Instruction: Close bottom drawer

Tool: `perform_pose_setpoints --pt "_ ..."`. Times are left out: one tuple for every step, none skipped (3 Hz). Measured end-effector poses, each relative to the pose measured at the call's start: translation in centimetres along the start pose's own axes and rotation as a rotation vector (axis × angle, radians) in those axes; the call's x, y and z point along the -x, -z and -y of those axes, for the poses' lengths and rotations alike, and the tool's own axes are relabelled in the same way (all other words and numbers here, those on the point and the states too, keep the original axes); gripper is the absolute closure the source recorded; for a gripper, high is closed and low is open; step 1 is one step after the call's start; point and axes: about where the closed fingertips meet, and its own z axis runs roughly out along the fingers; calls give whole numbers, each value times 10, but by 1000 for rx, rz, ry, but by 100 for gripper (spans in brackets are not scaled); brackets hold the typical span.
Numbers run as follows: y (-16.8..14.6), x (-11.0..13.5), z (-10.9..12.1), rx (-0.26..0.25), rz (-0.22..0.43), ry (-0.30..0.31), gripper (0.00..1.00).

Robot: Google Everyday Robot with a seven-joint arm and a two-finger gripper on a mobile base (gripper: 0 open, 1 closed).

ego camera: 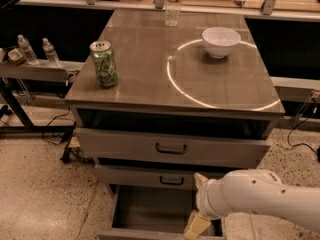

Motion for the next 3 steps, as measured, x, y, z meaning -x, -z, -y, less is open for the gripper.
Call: perform_pose_setpoints --pt "-36 -51 -19 -8 -98 14 0" --pt "-76 -95 -27 13 -150 42 0" --pt "-126 -92 11 -16 -144 77 0"
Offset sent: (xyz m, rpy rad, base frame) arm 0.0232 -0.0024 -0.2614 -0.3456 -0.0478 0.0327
